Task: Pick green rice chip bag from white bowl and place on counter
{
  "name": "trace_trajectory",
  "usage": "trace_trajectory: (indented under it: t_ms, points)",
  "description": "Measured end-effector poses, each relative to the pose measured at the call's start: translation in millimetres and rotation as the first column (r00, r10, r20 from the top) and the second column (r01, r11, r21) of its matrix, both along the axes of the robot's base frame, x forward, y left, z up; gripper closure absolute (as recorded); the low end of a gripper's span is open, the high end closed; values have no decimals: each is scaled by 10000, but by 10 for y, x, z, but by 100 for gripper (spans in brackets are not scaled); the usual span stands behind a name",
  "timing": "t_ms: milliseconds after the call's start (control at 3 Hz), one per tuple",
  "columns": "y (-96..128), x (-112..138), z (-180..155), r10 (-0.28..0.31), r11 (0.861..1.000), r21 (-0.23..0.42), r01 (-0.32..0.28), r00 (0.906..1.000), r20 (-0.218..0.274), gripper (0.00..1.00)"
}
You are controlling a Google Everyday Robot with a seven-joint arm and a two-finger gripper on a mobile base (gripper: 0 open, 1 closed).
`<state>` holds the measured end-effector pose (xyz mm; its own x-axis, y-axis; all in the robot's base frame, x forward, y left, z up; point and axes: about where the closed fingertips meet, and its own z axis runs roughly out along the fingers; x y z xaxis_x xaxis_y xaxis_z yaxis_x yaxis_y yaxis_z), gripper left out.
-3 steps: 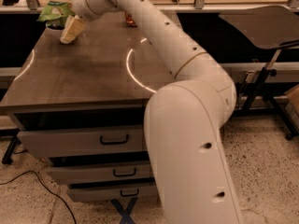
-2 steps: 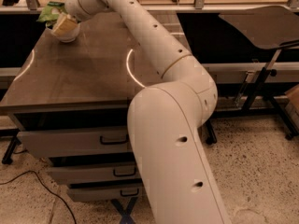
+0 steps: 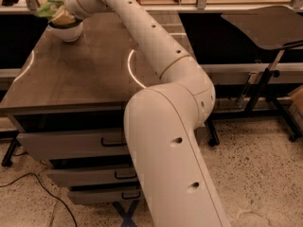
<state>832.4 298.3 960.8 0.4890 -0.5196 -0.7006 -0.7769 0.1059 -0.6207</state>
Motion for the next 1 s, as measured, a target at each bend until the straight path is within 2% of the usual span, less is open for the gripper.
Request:
trace_trajectory:
  t_ms: [333,667,1000]
  points:
    - [-23,19,134,-99,9998,203,94,9996,256,100]
    - [-58,-2,556,6,9975,700,-87,9935,1140,100]
    - [-224,-10,961,-122,9921,1248,-131,9798,1995,100]
